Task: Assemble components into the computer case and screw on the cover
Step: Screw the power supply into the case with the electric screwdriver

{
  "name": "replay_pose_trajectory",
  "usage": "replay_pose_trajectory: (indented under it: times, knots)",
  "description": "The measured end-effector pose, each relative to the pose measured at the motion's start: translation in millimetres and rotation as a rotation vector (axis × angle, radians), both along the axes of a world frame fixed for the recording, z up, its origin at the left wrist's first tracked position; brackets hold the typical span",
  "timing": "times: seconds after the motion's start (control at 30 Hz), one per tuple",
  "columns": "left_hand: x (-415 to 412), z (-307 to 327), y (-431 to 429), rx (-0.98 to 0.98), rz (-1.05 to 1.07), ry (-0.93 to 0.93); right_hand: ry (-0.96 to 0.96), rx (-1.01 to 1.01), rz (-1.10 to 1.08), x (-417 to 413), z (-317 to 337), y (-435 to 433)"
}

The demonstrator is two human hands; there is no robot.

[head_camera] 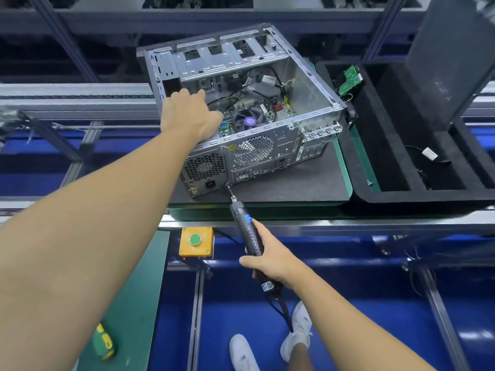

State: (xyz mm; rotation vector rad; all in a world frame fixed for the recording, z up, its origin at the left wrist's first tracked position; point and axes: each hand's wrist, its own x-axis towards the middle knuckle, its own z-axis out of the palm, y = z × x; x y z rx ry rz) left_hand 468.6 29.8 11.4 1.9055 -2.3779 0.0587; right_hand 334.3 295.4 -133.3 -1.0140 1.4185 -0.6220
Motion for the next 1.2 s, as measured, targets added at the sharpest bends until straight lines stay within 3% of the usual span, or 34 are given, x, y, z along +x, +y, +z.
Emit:
replay_pose_trajectory:
  times: [0.33, 0.87, 1.2]
  knots:
    - [0, 0, 2, 0.006, 0.011, 0.014, 0.039, 0.016, 0.006, 0, 2, -2]
    - [-1, 0, 3, 0.0, 0.009, 0.018, 0.392, -0.031, 0.136, 15, 24, -2]
    - [-2, -1, 1, -0.013, 0.011, 0.021, 0.416, -0.015, 0.138, 15, 28, -3]
